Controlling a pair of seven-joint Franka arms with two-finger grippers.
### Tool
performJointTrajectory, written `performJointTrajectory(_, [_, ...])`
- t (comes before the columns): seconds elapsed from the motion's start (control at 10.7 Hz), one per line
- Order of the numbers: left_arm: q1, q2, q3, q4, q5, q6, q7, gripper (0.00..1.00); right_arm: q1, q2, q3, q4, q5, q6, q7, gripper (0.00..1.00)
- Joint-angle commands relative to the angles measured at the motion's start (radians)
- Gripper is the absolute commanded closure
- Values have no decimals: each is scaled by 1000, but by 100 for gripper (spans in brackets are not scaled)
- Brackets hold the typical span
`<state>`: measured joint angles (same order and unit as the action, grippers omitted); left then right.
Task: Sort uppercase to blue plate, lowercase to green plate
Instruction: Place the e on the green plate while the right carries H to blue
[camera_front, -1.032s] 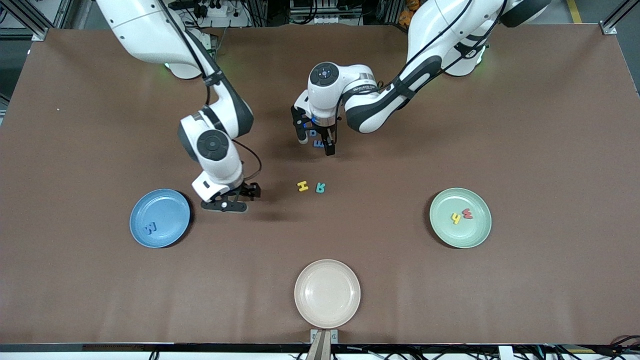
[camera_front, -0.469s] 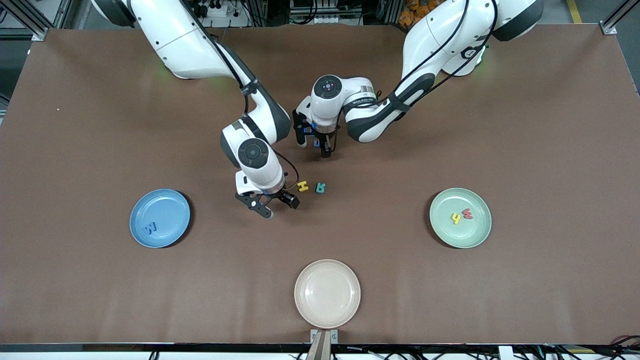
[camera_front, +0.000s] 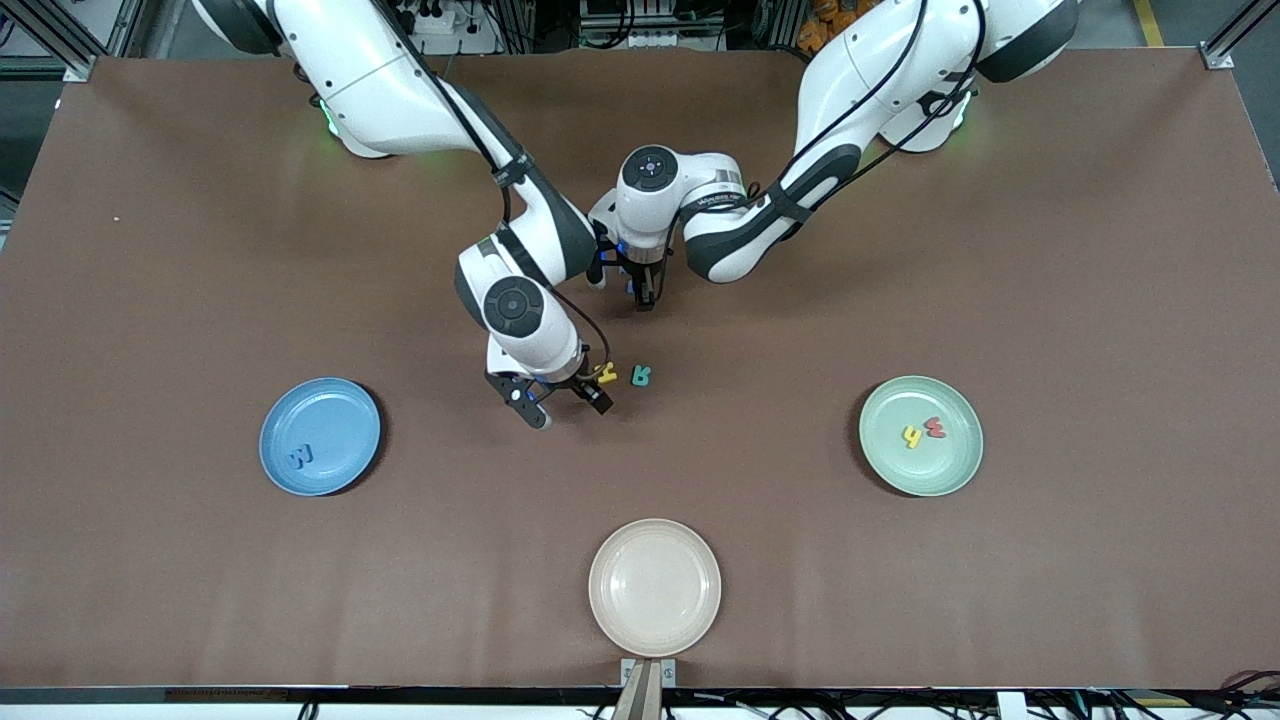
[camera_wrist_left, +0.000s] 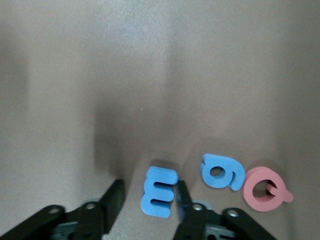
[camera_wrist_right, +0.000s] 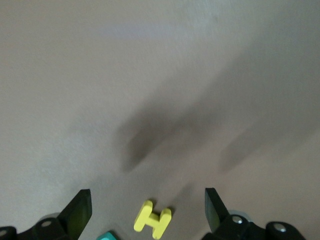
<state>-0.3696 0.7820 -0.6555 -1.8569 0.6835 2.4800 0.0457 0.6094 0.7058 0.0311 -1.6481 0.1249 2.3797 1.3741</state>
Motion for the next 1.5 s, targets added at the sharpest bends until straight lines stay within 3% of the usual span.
performJointTrajectory(0.0, [7, -6, 22, -8, 27, 2, -6, 100, 27, 21, -2, 17, 15, -5, 97, 0])
performJointTrajectory(0.28, [169, -120, 11, -59, 8, -113, 5, 100, 58, 46, -3, 22, 1, 6, 152, 0])
performJointTrajectory(0.66, [478, -202, -46, -64, -46, -165, 37, 100, 98, 61, -23, 25, -1, 9, 189, 0])
performJointTrajectory(0.84, [552, -221, -9, -44, -102, -165, 109, 100, 98, 61, -25, 25, -1, 9, 189, 0])
performJointTrajectory(1.03, [593, -230, 77, -16, -104, -165, 224, 100, 98, 61, -30, 27, -5, 9, 189, 0])
performJointTrajectory(1.13, [603, -230, 123, -2, -111, -165, 255, 100, 98, 61, -30, 27, -17, 9, 189, 19])
performJointTrajectory(1.31, [606, -212, 192, 14, -148, -158, 258, 100, 99, 61, -28, 30, -36, 7, 186, 100])
performJointTrajectory(1.41, [606, -202, 200, 15, -176, -156, 257, 100, 99, 63, -26, 31, -69, 9, 184, 100])
